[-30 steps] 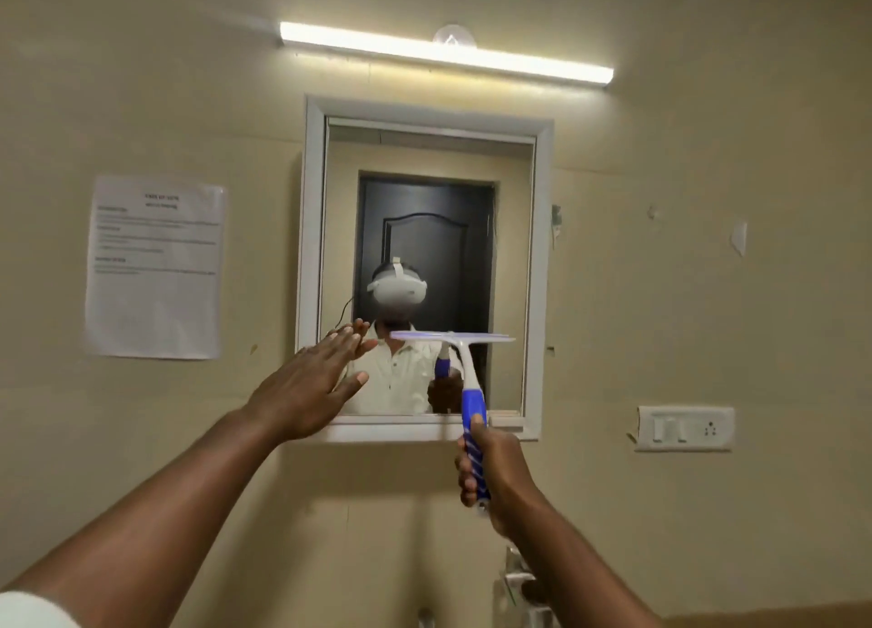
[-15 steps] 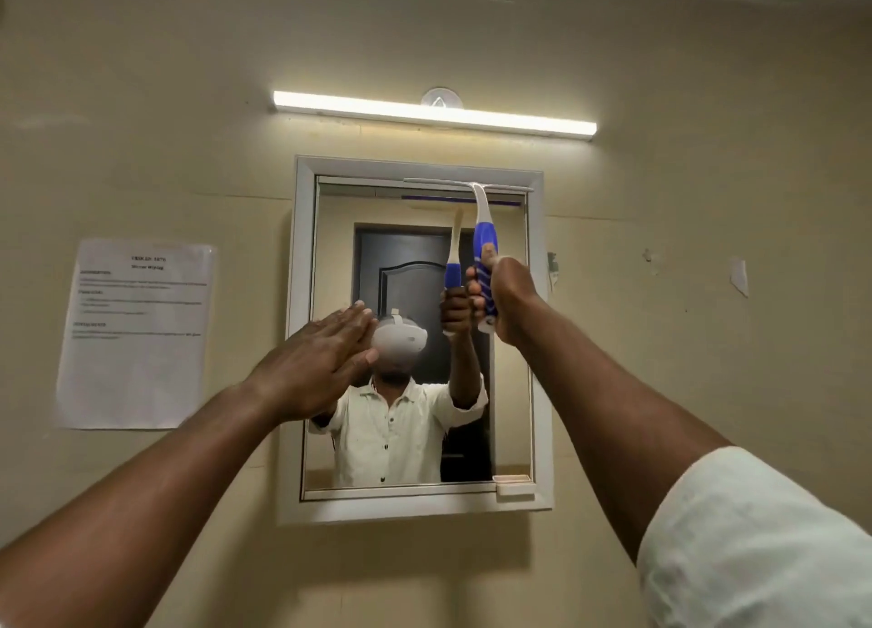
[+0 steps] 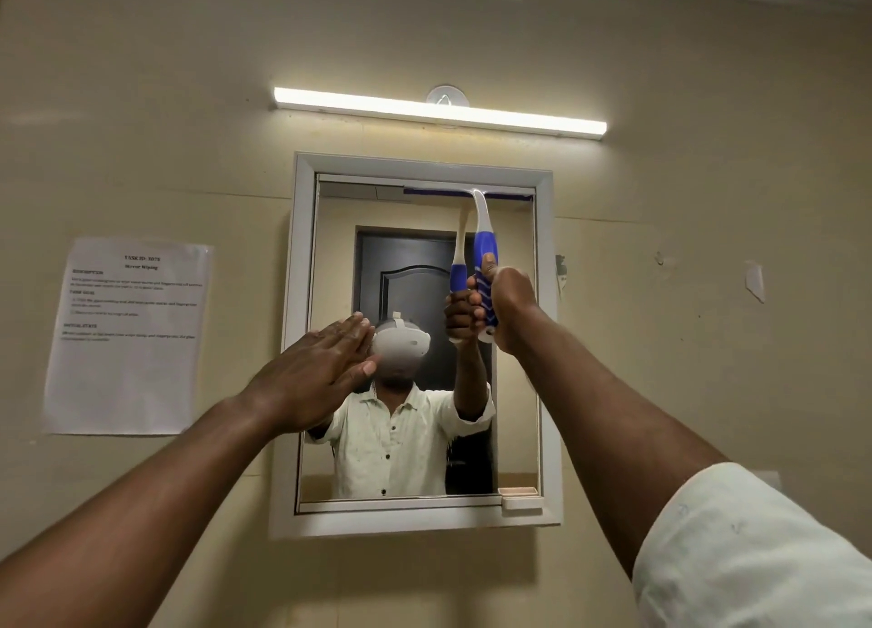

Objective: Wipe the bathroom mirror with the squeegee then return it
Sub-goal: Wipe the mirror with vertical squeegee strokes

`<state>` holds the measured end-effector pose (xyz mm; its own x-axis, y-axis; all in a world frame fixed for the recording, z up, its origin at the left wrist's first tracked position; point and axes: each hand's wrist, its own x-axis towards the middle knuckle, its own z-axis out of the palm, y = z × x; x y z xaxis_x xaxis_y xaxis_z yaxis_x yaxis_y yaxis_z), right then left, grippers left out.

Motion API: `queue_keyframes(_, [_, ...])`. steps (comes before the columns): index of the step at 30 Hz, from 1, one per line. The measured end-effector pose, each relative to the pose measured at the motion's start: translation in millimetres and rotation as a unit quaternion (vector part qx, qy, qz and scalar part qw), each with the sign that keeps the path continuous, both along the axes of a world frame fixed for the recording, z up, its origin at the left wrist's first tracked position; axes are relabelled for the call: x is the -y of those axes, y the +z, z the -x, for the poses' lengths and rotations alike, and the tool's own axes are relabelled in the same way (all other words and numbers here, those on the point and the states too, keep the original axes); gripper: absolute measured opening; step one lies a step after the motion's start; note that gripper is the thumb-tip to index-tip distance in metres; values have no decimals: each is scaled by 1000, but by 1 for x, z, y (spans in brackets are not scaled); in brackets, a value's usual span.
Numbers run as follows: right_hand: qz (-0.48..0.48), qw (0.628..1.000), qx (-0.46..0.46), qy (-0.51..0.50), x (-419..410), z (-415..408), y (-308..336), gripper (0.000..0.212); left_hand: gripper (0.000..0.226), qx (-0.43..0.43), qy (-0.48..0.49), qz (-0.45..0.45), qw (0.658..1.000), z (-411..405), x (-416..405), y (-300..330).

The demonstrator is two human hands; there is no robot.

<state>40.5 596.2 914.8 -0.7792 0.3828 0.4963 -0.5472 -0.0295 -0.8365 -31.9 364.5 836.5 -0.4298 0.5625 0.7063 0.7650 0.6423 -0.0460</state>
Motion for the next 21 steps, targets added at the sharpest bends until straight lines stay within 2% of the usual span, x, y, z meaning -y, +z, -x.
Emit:
queue_keyframes(10, [7,1000,-4,-16,-9,-1,-17,37,65,8,-6,11,1000,0,-2,-17])
queue_keyframes(21, [25,998,58,31,-5,-9,-62,38,65,36,-17,19,999,-16,2,-43])
